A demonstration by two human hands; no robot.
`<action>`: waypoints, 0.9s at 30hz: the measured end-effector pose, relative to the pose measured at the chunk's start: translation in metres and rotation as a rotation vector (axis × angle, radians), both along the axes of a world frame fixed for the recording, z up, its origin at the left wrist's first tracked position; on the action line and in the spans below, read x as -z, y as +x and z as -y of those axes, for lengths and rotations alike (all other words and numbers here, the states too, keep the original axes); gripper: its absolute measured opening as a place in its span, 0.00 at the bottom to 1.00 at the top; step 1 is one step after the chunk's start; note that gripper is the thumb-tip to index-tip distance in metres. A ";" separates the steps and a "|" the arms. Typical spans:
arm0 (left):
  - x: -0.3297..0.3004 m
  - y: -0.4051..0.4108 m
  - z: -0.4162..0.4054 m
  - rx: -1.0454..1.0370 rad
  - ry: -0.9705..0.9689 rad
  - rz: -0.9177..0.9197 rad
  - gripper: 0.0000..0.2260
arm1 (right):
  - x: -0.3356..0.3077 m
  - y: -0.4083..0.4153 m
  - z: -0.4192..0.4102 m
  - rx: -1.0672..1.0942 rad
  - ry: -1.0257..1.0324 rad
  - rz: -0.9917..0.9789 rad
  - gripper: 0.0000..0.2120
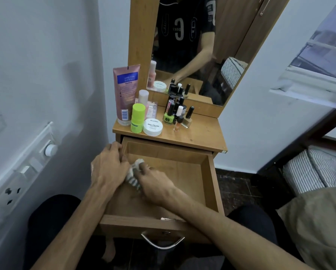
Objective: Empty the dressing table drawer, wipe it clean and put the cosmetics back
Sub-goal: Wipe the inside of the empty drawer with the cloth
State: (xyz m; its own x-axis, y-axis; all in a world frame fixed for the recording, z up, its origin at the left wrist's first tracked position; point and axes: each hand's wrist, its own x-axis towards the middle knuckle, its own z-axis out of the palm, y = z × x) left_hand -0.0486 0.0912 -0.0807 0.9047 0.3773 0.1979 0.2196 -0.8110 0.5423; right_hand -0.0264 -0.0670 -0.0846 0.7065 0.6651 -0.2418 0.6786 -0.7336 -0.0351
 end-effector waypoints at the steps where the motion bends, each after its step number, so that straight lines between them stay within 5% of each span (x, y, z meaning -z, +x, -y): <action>1: 0.001 0.000 0.000 0.006 0.003 0.009 0.16 | -0.003 0.007 0.008 0.052 -0.029 0.039 0.25; 5: 0.003 -0.001 -0.002 0.024 0.008 0.021 0.15 | -0.008 0.019 0.053 0.176 -0.193 0.218 0.17; 10: 0.001 -0.002 0.002 0.031 -0.010 0.014 0.16 | -0.015 0.006 0.104 0.405 -0.332 0.050 0.15; 13: -0.002 -0.005 0.001 0.026 -0.024 0.013 0.15 | -0.022 -0.012 0.096 0.318 -0.439 0.008 0.30; 15: -0.003 -0.005 0.002 0.023 -0.029 0.016 0.15 | -0.024 -0.023 0.090 0.355 -0.453 -0.085 0.31; 18: -0.004 -0.004 0.003 0.023 -0.038 0.017 0.14 | -0.028 -0.022 0.084 0.477 -0.268 -0.184 0.25; 21: -0.003 -0.003 0.003 0.023 -0.037 0.018 0.14 | -0.031 -0.023 0.060 0.538 -0.020 -0.286 0.36; 27: -0.005 -0.006 0.004 0.001 -0.065 -0.013 0.14 | -0.018 -0.019 -0.027 0.395 0.220 -0.451 0.30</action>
State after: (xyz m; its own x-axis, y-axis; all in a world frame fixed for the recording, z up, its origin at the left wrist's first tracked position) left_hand -0.0549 0.0872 -0.0757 0.9075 0.3880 0.1612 0.2263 -0.7746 0.5906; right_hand -0.0457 -0.0401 -0.0665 0.7690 0.4434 -0.4605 0.2420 -0.8687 -0.4323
